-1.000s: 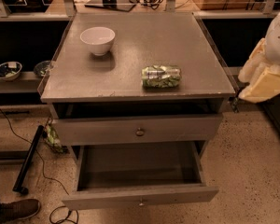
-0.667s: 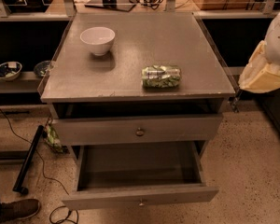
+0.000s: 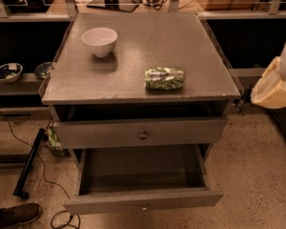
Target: Close middle drawer
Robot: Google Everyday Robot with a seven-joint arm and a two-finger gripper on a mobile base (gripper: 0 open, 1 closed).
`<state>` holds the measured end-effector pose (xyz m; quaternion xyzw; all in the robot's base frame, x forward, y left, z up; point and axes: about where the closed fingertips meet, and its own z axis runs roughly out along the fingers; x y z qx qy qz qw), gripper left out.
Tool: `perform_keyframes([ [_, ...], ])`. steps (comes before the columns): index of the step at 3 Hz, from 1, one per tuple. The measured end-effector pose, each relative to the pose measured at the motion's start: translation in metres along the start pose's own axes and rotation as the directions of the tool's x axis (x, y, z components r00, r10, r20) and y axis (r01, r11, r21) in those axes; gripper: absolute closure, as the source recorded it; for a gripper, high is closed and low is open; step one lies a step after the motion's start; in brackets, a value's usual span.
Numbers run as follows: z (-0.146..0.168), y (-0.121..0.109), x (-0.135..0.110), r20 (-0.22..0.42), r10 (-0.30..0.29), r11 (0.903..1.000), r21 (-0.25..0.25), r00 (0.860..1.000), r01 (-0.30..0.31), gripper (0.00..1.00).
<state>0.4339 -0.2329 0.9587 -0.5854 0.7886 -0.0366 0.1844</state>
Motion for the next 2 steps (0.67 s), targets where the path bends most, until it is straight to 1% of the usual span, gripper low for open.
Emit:
perform_keyframes([
  [1,0.055,0.017,0.041,0.015,0.062,0.9975,-0.035,0.998,-0.061,1.00],
  [2,0.099,0.035,0.067,0.041,0.091,0.9916,-0.096,0.995,-0.087,1.00],
])
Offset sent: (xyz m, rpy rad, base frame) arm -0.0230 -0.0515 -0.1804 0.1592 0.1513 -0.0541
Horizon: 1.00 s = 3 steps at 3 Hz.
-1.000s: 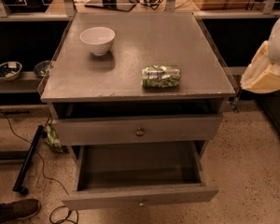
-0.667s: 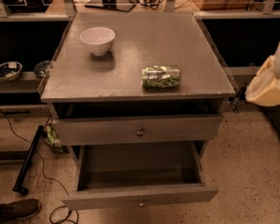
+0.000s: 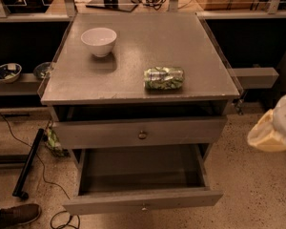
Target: Close middle drawer
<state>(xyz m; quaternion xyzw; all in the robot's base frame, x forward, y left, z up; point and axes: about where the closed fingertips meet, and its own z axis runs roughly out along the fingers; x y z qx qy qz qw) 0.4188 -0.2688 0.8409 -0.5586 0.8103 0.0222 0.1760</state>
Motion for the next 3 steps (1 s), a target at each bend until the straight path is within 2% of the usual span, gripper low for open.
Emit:
perform_keyframes([
  [1,0.048,0.012,0.019,0.008,-0.026,0.9948,-0.098,1.000,0.026,1.00],
  [2,0.052,0.012,0.020,0.009,-0.028,0.9939,-0.107,1.000,0.029,1.00],
  [3,0.052,0.033,0.018,0.014,-0.028,0.9925,-0.118,1.000,0.029,1.00],
])
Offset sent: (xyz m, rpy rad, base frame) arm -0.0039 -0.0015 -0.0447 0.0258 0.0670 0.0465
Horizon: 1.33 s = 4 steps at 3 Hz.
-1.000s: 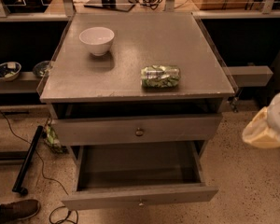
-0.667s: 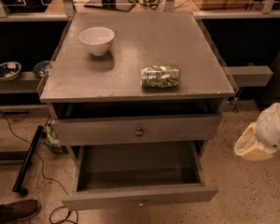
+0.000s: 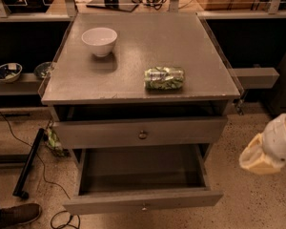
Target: Close middle drawer
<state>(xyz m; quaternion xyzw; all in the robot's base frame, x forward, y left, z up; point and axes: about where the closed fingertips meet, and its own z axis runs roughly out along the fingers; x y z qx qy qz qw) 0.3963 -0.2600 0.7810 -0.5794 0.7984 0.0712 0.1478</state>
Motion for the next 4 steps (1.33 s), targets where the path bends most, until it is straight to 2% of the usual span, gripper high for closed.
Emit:
perform_keyframes([
  [1,0.005,0.039,-0.005,0.008,0.004,0.9998,-0.020,1.000,-0.004,1.00],
  [2,0.027,0.073,-0.006,0.005,0.006,0.9977,-0.068,1.000,-0.005,1.00],
  [3,0.069,0.096,0.006,-0.031,0.013,0.9888,-0.148,0.999,-0.017,1.00],
  [4,0.071,0.099,0.006,-0.032,0.016,0.9875,-0.156,0.999,-0.021,1.00],
])
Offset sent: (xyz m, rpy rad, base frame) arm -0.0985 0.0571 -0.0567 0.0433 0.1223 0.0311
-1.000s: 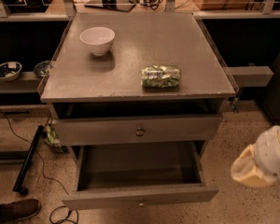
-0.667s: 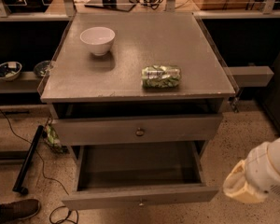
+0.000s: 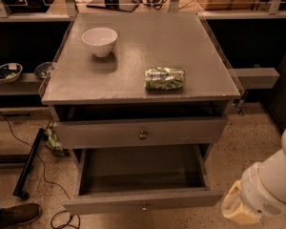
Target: Close middle drawer
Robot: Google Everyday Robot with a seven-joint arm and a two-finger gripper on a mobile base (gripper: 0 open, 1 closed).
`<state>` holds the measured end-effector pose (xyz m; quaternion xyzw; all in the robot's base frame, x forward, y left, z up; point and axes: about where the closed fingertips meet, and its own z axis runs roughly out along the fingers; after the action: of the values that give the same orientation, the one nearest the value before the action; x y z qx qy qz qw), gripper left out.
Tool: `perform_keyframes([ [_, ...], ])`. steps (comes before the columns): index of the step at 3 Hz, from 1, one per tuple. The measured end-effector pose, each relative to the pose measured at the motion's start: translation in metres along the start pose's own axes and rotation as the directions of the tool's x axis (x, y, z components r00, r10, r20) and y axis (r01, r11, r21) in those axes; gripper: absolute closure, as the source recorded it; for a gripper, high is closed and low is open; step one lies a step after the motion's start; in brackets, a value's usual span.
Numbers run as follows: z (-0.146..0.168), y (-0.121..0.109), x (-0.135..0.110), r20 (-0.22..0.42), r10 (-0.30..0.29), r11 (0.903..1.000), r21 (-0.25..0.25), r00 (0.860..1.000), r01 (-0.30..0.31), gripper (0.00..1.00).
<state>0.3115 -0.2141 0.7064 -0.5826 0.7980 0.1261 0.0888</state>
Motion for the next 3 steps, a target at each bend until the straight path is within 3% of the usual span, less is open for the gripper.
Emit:
perform_keyframes([
  [1,0.018,0.018,0.004,-0.002,0.026,0.9982,-0.054,1.000,-0.026,1.00],
  [2,0.066,0.035,0.014,0.003,0.079,0.9885,-0.129,0.997,-0.078,1.00],
  [3,0.112,0.036,0.016,0.020,0.098,0.9805,-0.173,0.995,-0.093,1.00],
])
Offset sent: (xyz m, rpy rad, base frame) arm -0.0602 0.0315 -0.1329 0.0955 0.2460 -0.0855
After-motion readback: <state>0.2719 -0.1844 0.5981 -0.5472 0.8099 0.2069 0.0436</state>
